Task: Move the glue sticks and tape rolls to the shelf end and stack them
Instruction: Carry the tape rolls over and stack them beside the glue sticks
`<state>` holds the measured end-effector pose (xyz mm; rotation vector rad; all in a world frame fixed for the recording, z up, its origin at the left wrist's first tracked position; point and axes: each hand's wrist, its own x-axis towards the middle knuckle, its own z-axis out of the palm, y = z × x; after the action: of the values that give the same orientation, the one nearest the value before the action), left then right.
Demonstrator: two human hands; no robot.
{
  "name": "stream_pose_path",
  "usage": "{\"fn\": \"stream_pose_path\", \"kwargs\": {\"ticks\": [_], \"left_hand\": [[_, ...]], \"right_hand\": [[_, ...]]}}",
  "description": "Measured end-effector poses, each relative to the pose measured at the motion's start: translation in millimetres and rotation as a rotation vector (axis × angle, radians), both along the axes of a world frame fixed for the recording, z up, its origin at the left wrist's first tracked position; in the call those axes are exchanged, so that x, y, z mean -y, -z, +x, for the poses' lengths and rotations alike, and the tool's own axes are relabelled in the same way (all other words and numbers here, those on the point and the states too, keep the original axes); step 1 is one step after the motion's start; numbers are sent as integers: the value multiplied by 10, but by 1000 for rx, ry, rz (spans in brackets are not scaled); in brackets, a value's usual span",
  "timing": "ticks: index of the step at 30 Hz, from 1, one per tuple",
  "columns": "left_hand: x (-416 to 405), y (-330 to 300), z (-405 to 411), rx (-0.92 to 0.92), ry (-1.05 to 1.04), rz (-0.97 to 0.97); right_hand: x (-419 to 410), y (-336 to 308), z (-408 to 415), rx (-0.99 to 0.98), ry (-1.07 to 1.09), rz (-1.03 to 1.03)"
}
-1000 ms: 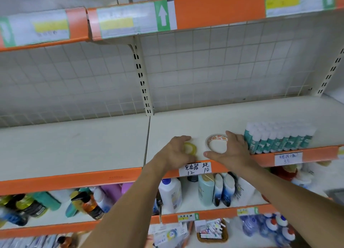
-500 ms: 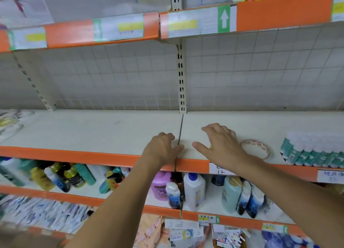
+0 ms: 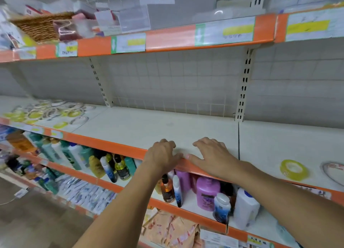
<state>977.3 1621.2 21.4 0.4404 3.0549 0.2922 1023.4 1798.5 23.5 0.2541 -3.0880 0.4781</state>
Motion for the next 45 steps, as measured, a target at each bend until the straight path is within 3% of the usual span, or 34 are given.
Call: {"fn": "stream_pose_path", "kwargs": {"ticks": [11,28,45], "left_hand": [[1364,-41,-332,-55,-83,-65],[3183,-23,-694,-45,-369,-99],[4510,-73,-2197,-15,-467,-110]], "right_hand": [[1309,42,-619,20,-118,12],[3115,67,-1701,49,-407,81],[4562,9,-3481,37,-421,138]]}}
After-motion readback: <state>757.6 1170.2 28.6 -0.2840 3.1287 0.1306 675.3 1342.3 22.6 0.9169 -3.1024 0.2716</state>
